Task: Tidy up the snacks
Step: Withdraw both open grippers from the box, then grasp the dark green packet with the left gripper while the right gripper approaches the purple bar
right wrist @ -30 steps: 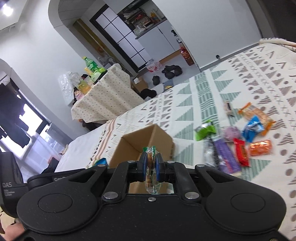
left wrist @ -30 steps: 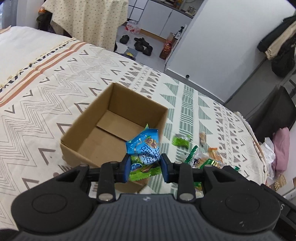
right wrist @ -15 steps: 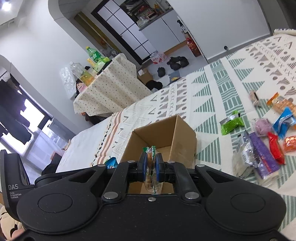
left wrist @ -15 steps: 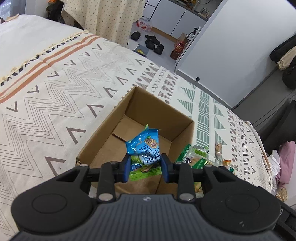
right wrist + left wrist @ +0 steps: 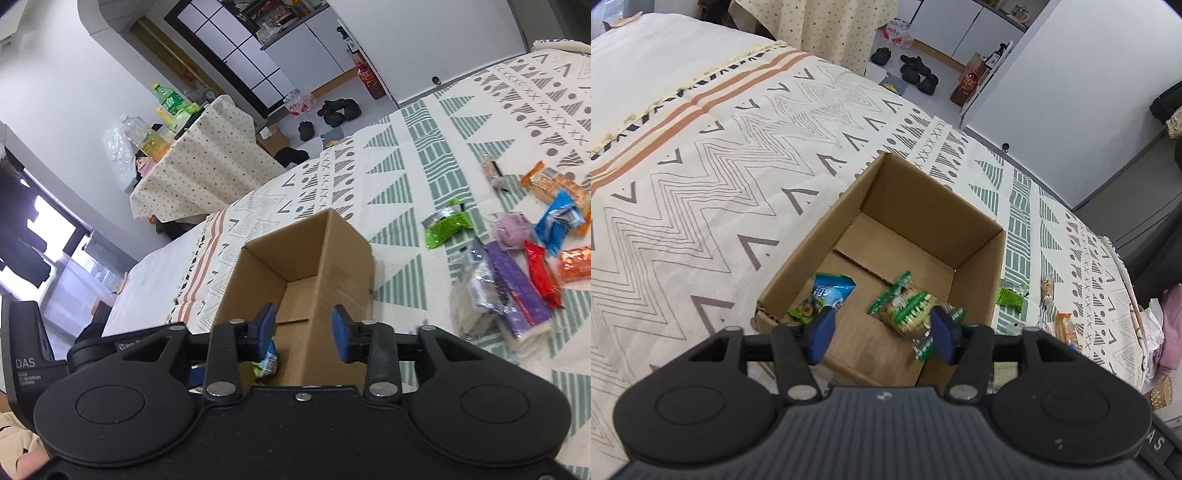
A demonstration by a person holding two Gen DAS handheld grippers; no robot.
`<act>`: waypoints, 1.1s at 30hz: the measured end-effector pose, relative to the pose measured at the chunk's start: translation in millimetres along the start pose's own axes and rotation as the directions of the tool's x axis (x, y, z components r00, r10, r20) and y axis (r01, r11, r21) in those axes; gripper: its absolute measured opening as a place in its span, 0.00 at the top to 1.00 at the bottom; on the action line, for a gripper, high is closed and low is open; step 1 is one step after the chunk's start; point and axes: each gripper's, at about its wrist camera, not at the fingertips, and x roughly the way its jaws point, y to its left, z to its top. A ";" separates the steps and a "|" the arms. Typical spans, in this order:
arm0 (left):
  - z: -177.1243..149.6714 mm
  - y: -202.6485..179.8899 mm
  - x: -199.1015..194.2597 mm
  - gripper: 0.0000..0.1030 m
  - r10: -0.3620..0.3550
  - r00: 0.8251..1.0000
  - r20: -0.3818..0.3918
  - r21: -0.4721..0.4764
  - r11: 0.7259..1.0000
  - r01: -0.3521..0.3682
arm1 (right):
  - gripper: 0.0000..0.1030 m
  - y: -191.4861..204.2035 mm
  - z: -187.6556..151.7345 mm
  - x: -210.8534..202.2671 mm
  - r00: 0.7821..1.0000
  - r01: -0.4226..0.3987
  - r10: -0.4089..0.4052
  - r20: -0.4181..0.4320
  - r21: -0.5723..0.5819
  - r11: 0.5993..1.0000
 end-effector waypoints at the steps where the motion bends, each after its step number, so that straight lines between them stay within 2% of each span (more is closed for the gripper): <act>1: -1.7 -1.7 -2.0 0.34 0.005 1.000 0.003 0.005 1.000 -0.005 | 0.60 -2.4 -0.9 -3.3 1.000 0.004 -0.004 0.001 -0.001 1.000; 4: -6.7 -7.6 -6.7 0.23 0.020 1.000 0.009 0.020 1.000 -0.020 | 0.55 -13.2 -4.9 -13.9 1.000 0.023 -0.023 0.001 0.008 1.000; 10: -20.7 -22.8 -13.9 0.14 0.021 1.000 -0.003 0.046 0.999 -0.021 | 0.42 -33.6 -9.3 -34.5 0.998 0.064 -0.064 -0.001 0.000 0.998; 12: -26.4 -29.0 -16.0 0.14 0.023 1.000 -0.012 0.058 0.998 -0.022 | 0.31 -38.6 -9.4 -42.5 0.998 0.069 -0.069 0.006 -0.009 0.998; 15: -34.5 -38.8 -20.1 0.14 0.016 1.000 -0.019 0.083 0.996 -0.014 | 0.20 -45.7 -9.1 -55.2 0.997 0.080 -0.079 0.022 -0.029 0.996; 19: -46.4 -52.3 -26.0 0.13 0.030 0.999 -0.023 0.107 0.994 -0.027 | 0.13 -54.0 -9.0 -69.3 0.995 0.092 -0.091 0.030 -0.065 0.994; 23: -58.6 -64.0 -30.7 0.11 0.029 0.999 -0.027 0.131 0.991 -0.025 | 0.02 -61.3 -9.1 -83.7 0.993 0.111 -0.106 0.053 -0.111 0.988; 30: -79.4 -83.5 -36.9 0.01 0.031 0.999 -0.014 0.161 0.987 -0.028 | 0.00 -88.3 -7.6 -104.6 0.988 0.149 -0.142 0.066 -0.119 0.982; 33: -87.0 -91.7 -37.2 0.00 0.019 1.000 -0.020 0.166 0.986 -0.015 | 0.00 -98.5 -7.5 -112.4 0.985 0.167 -0.161 0.067 -0.106 0.980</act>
